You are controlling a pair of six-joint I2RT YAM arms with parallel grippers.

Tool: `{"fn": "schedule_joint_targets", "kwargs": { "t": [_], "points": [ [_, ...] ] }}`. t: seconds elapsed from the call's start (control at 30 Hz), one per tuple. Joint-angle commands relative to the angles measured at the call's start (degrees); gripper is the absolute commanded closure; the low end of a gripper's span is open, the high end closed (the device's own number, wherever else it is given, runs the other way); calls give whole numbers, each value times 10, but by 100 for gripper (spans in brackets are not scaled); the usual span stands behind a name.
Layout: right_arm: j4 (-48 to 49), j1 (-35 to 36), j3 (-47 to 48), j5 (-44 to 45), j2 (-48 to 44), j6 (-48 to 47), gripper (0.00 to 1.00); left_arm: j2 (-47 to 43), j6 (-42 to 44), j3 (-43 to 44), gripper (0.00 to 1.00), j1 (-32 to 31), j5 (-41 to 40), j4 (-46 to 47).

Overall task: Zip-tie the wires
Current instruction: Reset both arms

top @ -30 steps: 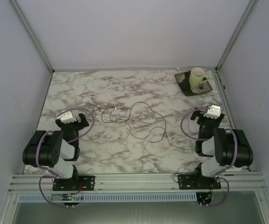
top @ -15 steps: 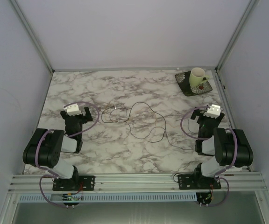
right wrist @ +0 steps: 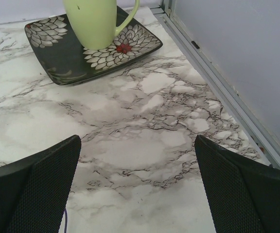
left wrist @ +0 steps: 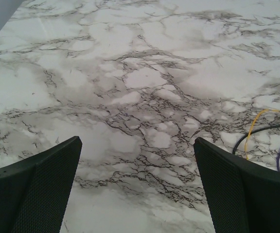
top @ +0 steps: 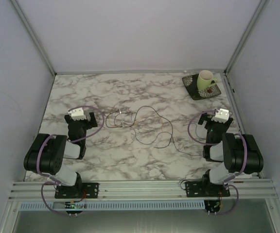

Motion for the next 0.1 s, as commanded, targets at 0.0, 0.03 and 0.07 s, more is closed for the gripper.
{"fn": "schedule_joint_targets", "kwargs": {
  "t": [0.0,0.03,0.07],
  "points": [
    [17,4,15,4,1,-1,1,-3,11,8,0,0,12,5],
    [17,4,15,4,1,-1,1,-3,11,9,0,0,12,5],
    [17,4,15,4,1,-1,1,-3,11,7,0,0,12,5]
  ]
}}
